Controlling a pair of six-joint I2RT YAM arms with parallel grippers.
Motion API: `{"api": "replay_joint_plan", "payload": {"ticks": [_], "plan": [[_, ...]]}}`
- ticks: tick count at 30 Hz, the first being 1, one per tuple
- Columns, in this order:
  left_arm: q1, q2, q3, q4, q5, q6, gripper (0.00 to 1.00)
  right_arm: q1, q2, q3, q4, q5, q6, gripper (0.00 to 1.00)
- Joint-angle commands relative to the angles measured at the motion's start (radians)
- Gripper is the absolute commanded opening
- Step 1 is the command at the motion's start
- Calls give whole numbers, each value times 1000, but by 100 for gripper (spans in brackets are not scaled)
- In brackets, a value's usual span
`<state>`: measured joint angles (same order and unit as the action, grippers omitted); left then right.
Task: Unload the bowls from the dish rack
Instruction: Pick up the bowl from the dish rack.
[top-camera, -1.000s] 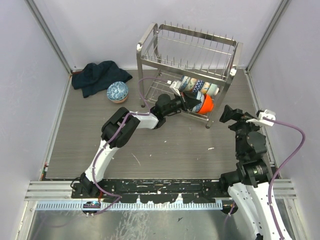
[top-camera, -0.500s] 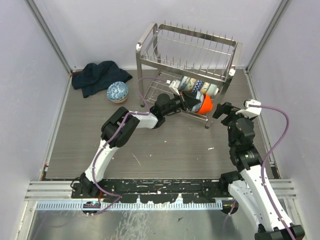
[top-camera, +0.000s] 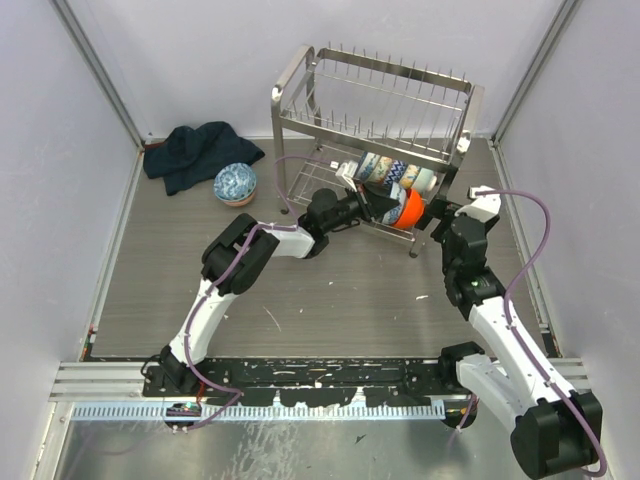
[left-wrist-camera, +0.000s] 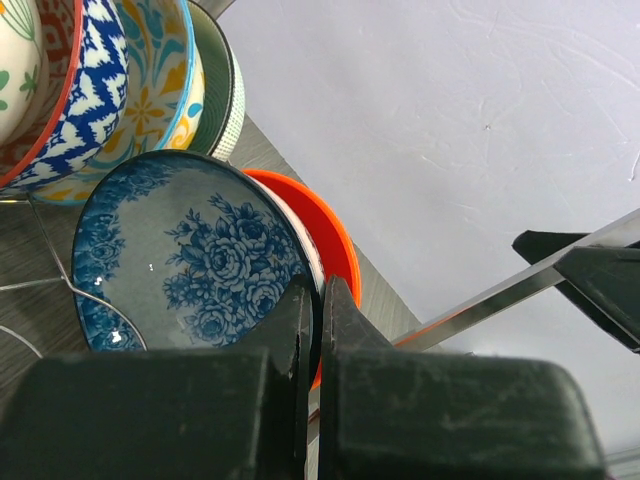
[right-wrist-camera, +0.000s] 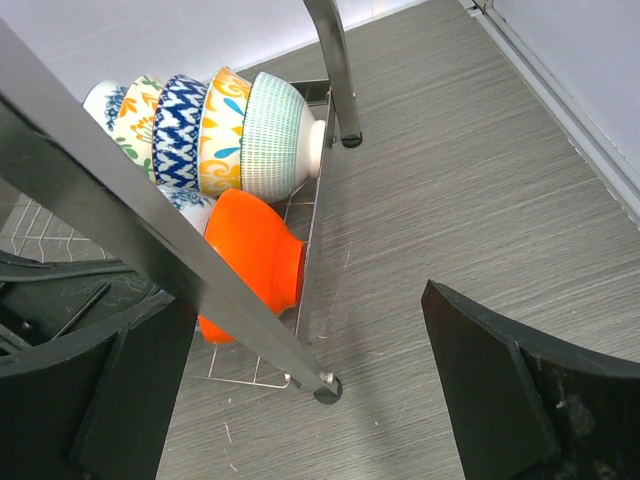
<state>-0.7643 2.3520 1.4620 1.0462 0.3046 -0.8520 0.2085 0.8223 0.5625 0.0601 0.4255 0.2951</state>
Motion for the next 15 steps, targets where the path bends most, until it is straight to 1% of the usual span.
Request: {"api": "replay_joint_plan", "payload": {"ticks": [1, 4, 9, 15], "plan": [[44, -17, -15, 153, -30, -7, 0, 4, 18, 9, 104, 61, 6, 100], [54, -23, -29, 171, -22, -18, 0, 1, 27, 12, 109, 92, 0, 100], [75, -28, -60, 223, -8, -42, 0, -6, 30, 13, 110, 99, -2, 100], [88, -5, -49, 287, 27, -78, 0, -11, 35, 15, 109, 99, -3, 100]]}}
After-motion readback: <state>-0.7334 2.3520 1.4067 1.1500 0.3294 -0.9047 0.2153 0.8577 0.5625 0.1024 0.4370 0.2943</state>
